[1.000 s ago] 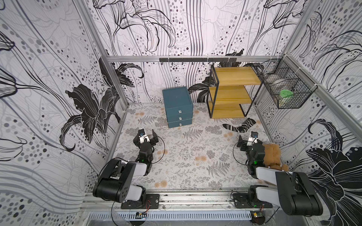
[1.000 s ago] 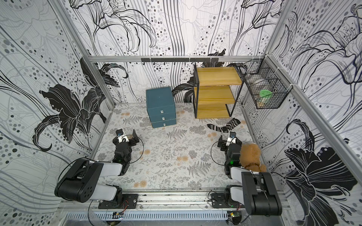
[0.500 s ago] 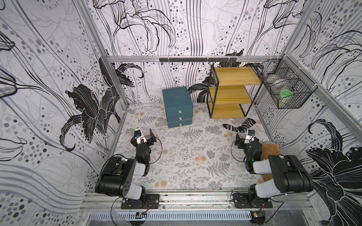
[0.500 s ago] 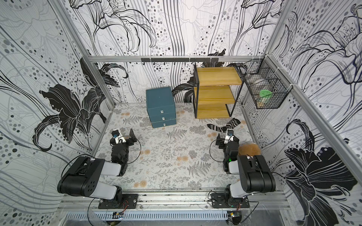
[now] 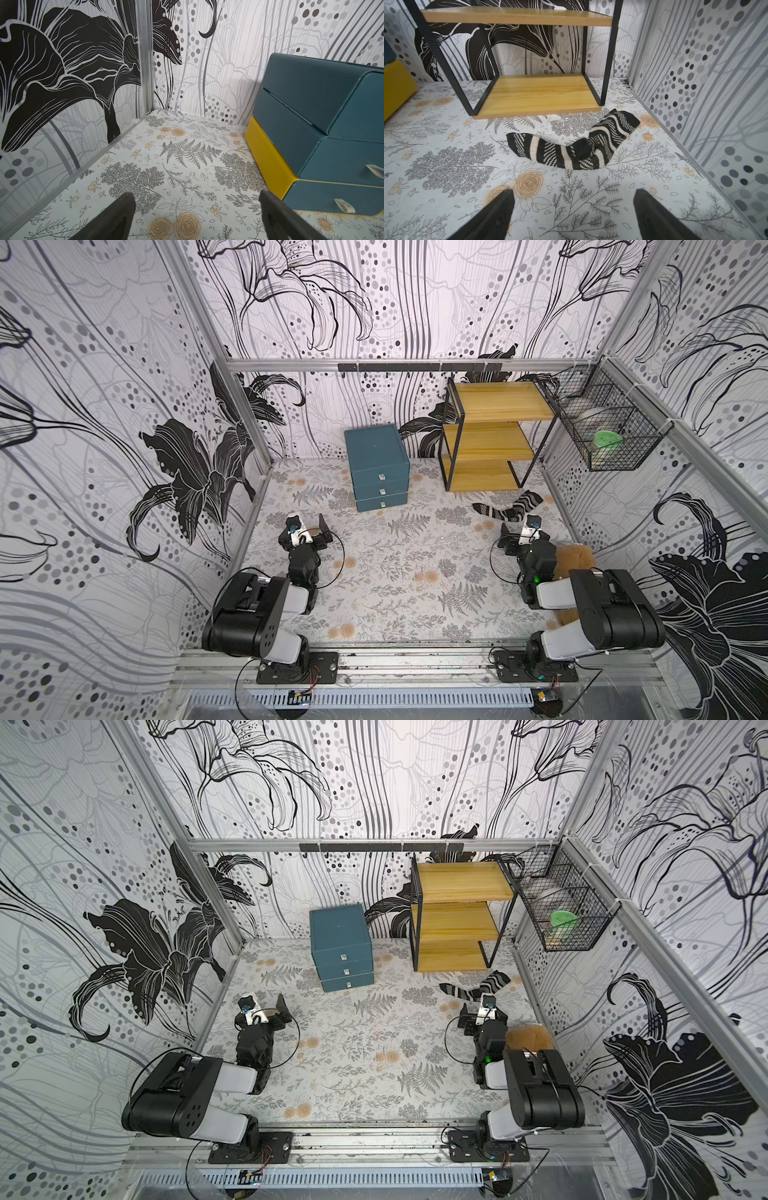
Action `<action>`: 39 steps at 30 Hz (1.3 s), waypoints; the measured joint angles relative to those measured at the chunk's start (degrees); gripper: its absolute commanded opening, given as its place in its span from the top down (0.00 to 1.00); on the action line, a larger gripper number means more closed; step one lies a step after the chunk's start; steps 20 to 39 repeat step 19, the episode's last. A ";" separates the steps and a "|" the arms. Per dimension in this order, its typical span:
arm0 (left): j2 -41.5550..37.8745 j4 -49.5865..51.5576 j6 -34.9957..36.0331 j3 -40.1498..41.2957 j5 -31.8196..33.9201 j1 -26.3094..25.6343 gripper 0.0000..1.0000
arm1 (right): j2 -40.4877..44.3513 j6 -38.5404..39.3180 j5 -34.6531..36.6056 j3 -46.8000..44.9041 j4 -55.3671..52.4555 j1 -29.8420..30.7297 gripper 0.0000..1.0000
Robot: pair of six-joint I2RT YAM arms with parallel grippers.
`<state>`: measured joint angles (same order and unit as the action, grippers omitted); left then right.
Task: Place the brooch boxes into the drawer by color
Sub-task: Reset both arms
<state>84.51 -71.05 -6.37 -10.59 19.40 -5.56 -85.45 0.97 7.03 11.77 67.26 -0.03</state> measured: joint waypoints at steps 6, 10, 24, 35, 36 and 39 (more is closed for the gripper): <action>0.00 0.00 0.00 0.00 0.00 0.00 0.02 | 0.00 0.85 -2.78 1.20 -0.72 0.00 0.04; 0.00 0.00 0.00 0.00 0.00 0.00 0.02 | 0.00 1.31 -3.43 1.25 -0.83 0.00 0.04; 0.00 0.00 -0.02 0.00 -0.02 0.00 0.02 | 0.00 1.51 -4.09 1.31 -1.31 0.00 0.04; 0.00 0.00 -0.02 0.00 -0.02 0.00 0.02 | 0.00 1.51 -4.09 1.31 -1.31 0.00 0.04; 0.00 0.00 -0.02 0.00 -0.02 0.00 0.02 | 0.00 1.51 -4.09 1.31 -1.31 0.00 0.04; 0.00 0.00 -0.02 0.00 -0.02 0.00 0.02 | 0.00 1.51 -4.09 1.31 -1.31 0.00 0.04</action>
